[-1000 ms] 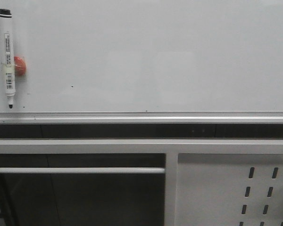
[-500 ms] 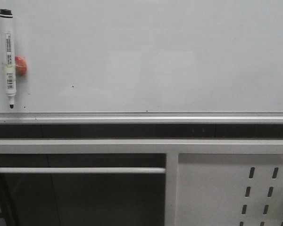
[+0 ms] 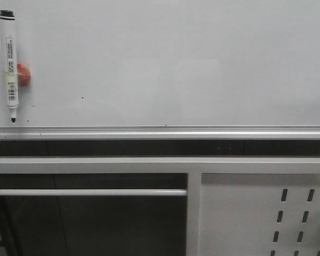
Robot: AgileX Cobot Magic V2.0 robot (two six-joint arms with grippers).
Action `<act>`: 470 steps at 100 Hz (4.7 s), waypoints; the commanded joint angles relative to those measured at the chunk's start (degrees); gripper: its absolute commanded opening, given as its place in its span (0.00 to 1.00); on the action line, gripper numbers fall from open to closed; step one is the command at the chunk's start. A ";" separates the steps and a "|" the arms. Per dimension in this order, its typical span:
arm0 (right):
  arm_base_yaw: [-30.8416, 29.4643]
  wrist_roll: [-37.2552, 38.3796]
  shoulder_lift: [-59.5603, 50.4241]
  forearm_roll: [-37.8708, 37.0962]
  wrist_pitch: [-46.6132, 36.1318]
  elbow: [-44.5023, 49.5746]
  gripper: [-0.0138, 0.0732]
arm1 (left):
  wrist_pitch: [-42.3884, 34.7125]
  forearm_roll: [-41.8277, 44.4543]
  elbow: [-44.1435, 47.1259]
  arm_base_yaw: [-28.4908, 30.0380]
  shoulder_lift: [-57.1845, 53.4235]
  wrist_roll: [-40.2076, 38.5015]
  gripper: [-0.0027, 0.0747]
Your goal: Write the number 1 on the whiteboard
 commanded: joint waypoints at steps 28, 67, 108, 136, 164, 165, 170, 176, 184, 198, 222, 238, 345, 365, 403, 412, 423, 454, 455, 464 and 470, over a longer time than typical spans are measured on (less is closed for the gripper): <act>-0.29 2.93 -0.75 1.31 22.11 -4.59 0.08 | -3.03 -7.94 -1.97 -0.05 -1.50 -7.01 0.01; -0.29 3.23 9.32 4.29 54.96 -23.13 0.08 | 19.08 -9.30 -18.12 -0.18 3.93 -9.90 0.01; -0.29 3.13 22.77 6.84 70.54 -40.29 0.08 | 32.89 -11.03 -42.07 -8.31 21.82 -6.39 0.01; -0.29 3.13 26.45 7.58 70.74 -40.39 0.08 | 35.43 -9.59 -55.98 -16.27 32.34 -3.09 0.01; 0.04 3.03 27.56 7.58 65.26 -40.39 0.08 | 31.43 -7.89 -50.83 -16.68 42.34 -0.62 0.03; 0.04 3.03 27.56 7.58 65.26 -40.39 0.08 | 31.46 -7.89 -50.62 -16.68 42.65 -0.35 0.04; 0.98 3.03 27.64 7.58 65.26 -40.29 0.08 | 31.46 -7.89 -49.15 -16.68 43.42 1.26 0.09; 2.53 3.03 27.64 7.58 64.58 -40.29 0.08 | 30.96 -7.89 -46.85 -16.68 43.82 2.31 0.18; 4.30 3.03 27.64 7.58 63.91 -40.29 0.08 | 29.65 -7.89 -43.29 -16.68 43.82 2.31 0.31; 5.57 3.03 27.64 7.58 64.30 -40.29 0.08 | 28.94 -9.46 -36.97 -16.68 43.62 2.30 0.49; 5.56 3.03 27.64 7.61 64.99 -40.29 0.08 | 3.14 -5.91 -22.99 -19.81 43.62 2.30 0.51; 5.56 3.03 27.64 7.61 65.88 -40.29 0.08 | -16.64 -2.43 -13.17 -22.59 44.54 2.30 0.49; 5.56 3.03 27.64 7.61 62.19 -40.29 0.08 | -58.54 -8.44 -9.89 -22.70 88.27 1.68 0.47; 5.56 3.03 27.64 7.61 62.29 -40.29 0.08 | -58.54 -8.42 -12.59 -22.70 88.27 1.68 0.47; 5.56 3.03 27.64 7.61 62.28 -40.29 0.08 | -58.33 -8.74 -15.37 -22.70 88.27 -1.35 0.21; 5.56 3.03 27.64 7.61 62.17 -40.29 0.08 | -58.33 -6.86 -15.25 -22.70 88.27 -1.52 0.02; 5.56 3.03 27.64 7.61 61.79 -40.29 0.08 | -58.33 -4.29 -14.65 -22.70 88.27 -2.91 0.01; 5.56 2.84 27.64 9.77 63.32 -40.29 0.08 | -57.90 7.69 -13.04 -22.70 86.97 -2.91 0.01; 5.56 2.70 27.64 9.77 63.55 -40.29 0.08 | -57.91 8.01 -13.04 -22.70 86.82 -2.91 0.01; 5.56 -0.86 27.64 11.46 67.13 -40.29 0.08 | -57.91 11.65 -13.04 -22.70 86.13 -2.49 0.01; 5.56 -3.97 27.64 14.88 69.52 -40.39 0.08 | -56.97 14.24 -13.04 -22.70 85.76 -2.24 0.01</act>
